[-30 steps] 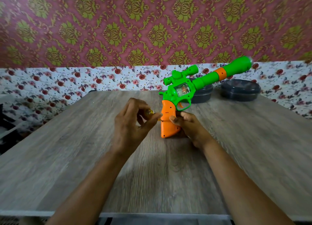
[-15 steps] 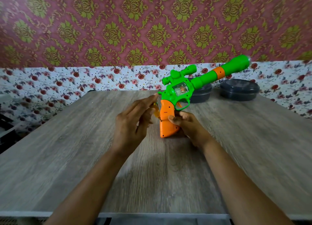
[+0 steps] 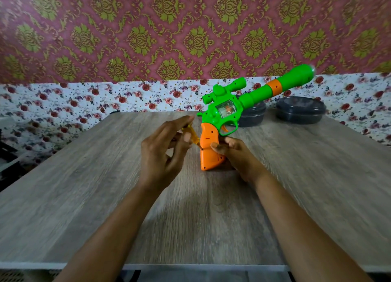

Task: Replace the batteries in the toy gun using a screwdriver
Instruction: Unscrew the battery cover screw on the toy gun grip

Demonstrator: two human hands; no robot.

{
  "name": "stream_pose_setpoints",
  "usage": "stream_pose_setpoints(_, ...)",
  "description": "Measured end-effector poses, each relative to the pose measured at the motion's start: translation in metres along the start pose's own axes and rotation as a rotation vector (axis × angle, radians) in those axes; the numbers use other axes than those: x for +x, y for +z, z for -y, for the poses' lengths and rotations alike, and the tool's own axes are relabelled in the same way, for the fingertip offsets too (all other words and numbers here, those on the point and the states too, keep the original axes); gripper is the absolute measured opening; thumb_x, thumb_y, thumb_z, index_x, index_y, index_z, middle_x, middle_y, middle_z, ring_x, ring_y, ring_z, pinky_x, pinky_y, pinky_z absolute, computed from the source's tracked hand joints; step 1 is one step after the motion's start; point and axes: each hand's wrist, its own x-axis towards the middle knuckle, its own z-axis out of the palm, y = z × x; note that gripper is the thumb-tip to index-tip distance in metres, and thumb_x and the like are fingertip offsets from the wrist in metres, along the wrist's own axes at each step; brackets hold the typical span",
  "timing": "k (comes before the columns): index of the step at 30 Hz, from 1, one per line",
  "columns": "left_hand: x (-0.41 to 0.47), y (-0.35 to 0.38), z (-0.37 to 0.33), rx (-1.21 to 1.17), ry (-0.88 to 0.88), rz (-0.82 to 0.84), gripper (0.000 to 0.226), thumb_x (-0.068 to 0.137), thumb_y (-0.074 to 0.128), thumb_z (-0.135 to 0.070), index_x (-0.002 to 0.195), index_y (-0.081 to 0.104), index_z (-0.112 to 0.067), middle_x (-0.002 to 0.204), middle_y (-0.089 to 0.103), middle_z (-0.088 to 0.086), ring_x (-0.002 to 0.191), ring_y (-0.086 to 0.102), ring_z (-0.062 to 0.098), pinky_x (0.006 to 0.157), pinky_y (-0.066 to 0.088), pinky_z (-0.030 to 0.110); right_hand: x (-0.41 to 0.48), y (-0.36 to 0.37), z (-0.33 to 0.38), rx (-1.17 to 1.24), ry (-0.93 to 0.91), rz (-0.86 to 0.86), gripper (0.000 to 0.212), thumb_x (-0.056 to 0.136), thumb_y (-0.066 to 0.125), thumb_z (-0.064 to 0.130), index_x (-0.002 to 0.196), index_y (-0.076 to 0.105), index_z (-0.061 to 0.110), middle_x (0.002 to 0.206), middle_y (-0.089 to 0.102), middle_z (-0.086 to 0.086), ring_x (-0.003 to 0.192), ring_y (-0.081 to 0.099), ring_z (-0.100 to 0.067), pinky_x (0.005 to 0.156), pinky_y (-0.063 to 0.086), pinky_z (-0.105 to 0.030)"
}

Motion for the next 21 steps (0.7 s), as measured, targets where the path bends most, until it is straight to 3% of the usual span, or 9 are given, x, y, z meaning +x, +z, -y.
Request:
stream_pose_setpoints(2, -0.0002, 0.0006, -0.0013, -0.01, 0.019, 0.016, 0.028, 0.094, 0.047, -0.01, 0.121, 0.055, -0.009, 0.094, 0.068, 0.011, 0.074, 0.069, 0.01, 0.066, 0.056, 0.019, 0.0001, 0.0004, 0.0005, -0.01, -0.001, 0.006, 0.022, 0.091, 0.054, 0.013, 0.112, 0.059, 0.013, 0.092, 0.066, 0.002, 0.083, 0.062, -0.011, 0.076, 0.055, -0.029)
stream_pose_setpoints(4, 0.0, 0.0003, -0.001, 0.005, 0.019, -0.002, 0.028, 0.093, 0.05, -0.009, 0.12, 0.056, -0.01, 0.095, 0.068, 0.005, 0.072, 0.069, 0.008, 0.064, 0.057, 0.019, 0.0009, 0.0011, 0.0004, -0.016, 0.002, -0.011, 0.024, 0.09, 0.055, 0.012, 0.114, 0.06, 0.011, 0.092, 0.066, 0.001, 0.085, 0.062, -0.012, 0.083, 0.053, -0.034)
stream_pose_setpoints(8, 0.0021, -0.0016, -0.0019, 0.02, -0.053, -0.031, 0.022, 0.082, 0.067, -0.025, 0.1, 0.055, -0.019, 0.092, 0.06, -0.016, 0.067, 0.063, 0.001, 0.057, 0.05, 0.013, -0.0005, 0.0017, 0.0008, -0.002, 0.014, -0.018, 0.022, 0.09, 0.056, 0.013, 0.111, 0.06, 0.014, 0.1, 0.066, -0.006, 0.095, 0.061, -0.02, 0.092, 0.049, -0.048)
stream_pose_setpoints(11, 0.0017, -0.0007, -0.0029, -0.021, -0.082, -0.041, 0.027, 0.078, 0.07, -0.027, 0.092, 0.047, -0.022, 0.087, 0.058, -0.014, 0.067, 0.061, 0.007, 0.056, 0.049, 0.015, -0.0015, 0.0014, 0.0015, -0.006, 0.019, -0.014, 0.024, 0.09, 0.056, 0.014, 0.113, 0.059, 0.012, 0.103, 0.065, -0.008, 0.099, 0.06, -0.023, 0.094, 0.048, -0.051)
stream_pose_setpoints(17, 0.003, -0.0019, -0.0019, 0.037, 0.005, -0.009, 0.024, 0.09, 0.057, -0.018, 0.113, 0.06, -0.023, 0.095, 0.061, -0.003, 0.075, 0.065, 0.007, 0.065, 0.054, 0.018, -0.003, 0.0012, 0.0028, -0.004, 0.028, -0.007, 0.028, 0.091, 0.054, 0.013, 0.118, 0.057, 0.01, 0.106, 0.064, -0.009, 0.098, 0.06, -0.021, 0.092, 0.049, -0.046)
stream_pose_setpoints(21, 0.0035, -0.003, -0.0002, 0.065, 0.032, 0.007, 0.031, 0.091, 0.051, -0.012, 0.122, 0.055, -0.011, 0.1, 0.066, 0.0, 0.078, 0.069, 0.009, 0.067, 0.056, 0.016, -0.0016, 0.001, 0.0013, 0.019, 0.016, -0.002, 0.023, 0.09, 0.054, 0.011, 0.113, 0.059, 0.013, 0.104, 0.064, -0.008, 0.091, 0.061, -0.016, 0.09, 0.049, -0.039)
